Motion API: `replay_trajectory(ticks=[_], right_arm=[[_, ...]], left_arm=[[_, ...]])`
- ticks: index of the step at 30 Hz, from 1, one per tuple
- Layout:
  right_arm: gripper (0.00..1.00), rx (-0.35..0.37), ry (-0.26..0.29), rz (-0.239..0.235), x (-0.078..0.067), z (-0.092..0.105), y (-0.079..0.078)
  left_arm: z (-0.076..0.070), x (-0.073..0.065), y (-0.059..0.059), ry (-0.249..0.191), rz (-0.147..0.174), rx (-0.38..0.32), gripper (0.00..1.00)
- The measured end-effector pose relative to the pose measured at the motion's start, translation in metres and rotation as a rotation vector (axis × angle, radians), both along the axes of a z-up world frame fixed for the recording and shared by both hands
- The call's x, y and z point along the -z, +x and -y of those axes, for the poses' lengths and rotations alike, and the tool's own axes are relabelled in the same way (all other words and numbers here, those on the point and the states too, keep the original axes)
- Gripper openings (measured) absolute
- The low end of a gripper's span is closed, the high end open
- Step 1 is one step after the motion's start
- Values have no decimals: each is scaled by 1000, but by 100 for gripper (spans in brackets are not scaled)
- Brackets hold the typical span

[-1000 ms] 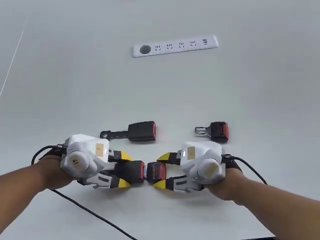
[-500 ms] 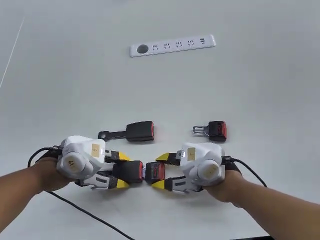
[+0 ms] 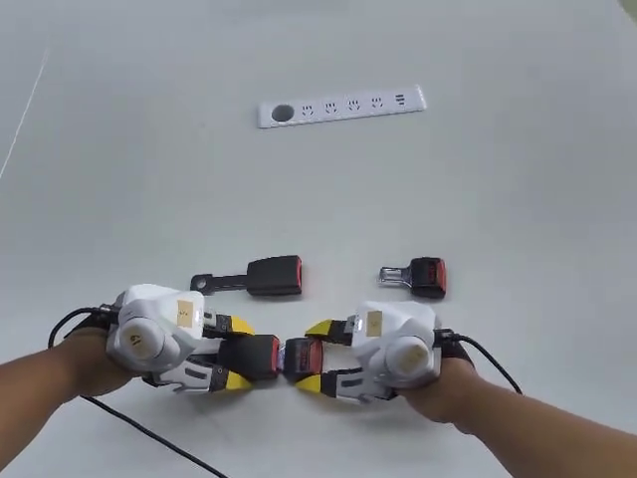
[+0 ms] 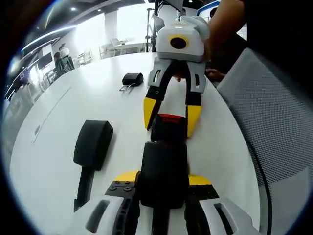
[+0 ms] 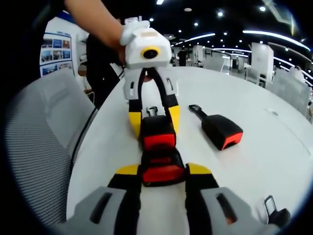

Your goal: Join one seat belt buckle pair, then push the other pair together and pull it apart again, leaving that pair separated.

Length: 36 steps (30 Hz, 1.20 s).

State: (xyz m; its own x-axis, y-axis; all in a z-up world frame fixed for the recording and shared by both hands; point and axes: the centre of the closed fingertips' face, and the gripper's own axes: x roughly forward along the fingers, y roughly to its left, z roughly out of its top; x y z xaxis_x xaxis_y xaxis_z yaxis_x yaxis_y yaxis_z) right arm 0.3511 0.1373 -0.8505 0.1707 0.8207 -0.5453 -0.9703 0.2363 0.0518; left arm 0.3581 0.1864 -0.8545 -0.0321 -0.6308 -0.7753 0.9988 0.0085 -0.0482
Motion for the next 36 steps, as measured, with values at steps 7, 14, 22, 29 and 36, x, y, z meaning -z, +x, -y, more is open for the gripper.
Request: replay_trajectory(ticks=[7,14,22,29,36], right_arm=[[35,-22,-27,-5,0,-1,0],[49,-5,-80,47,-8,-4,1],[72,94,-19,32,-28,16,8],[74,145,-24,45,-39,51,16],[73,172,-61,67,-48,105,41]], left_arm=[[3,1,-1,56,12,37,36],[2,1,9,148,68,-19,45],[22,-28,16,100,143,-21,62],[42,-59,38,19,202,-81,68],[49,-64,55,2,197,-127,70]])
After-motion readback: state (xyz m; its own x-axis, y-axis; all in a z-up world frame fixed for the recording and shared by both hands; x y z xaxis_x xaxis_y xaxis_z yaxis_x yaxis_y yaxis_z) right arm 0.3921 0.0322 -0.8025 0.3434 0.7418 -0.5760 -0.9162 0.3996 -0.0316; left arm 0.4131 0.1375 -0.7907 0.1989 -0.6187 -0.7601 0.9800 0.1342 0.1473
